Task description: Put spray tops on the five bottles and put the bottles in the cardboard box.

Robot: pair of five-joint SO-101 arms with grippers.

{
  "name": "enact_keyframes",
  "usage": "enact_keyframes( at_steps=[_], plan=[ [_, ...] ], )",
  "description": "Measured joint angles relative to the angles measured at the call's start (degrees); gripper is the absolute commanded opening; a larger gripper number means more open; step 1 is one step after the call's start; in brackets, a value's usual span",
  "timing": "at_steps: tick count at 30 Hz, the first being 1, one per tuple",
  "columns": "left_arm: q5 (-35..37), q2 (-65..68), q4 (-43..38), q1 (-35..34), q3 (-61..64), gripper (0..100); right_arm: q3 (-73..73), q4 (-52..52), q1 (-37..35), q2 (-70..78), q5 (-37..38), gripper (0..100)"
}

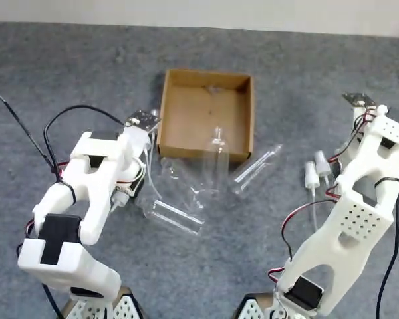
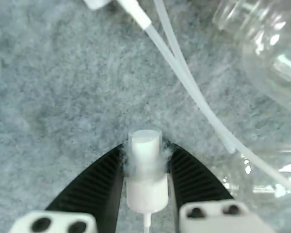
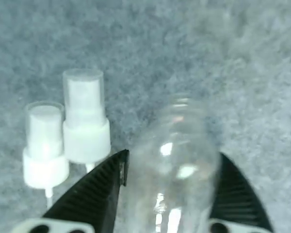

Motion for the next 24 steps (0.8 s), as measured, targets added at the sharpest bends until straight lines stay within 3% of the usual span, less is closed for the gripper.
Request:
enact_keyframes(
  at_steps=[2, 8, 16, 20, 24],
  plan=[
    [0.00, 0.00, 0.00, 0.00, 0.00, 0, -0.79, 0.44, 0.00, 0.09, 0.00, 0.5],
    [0.88, -1.67, -0.09, 0.00, -1.32, 0, -7.47, 5.01, 0.00, -0.35, -0.09, 0.4],
    [5.01, -16.18, 8.00, 0.00, -12.48, 0, -23.74, 14.51, -1.85, -9.85, -9.67, 0.4],
    [6.07, -27.08, 12.13, 0.00, -17.23, 0, -23.30, 14.59, -6.77, -16.44, -13.71, 0.4],
    [6.42, -36.13, 14.68, 0.00, -21.10, 0, -13.10, 14.59, -12.84, -25.58, -15.12, 0.4]
  ],
)
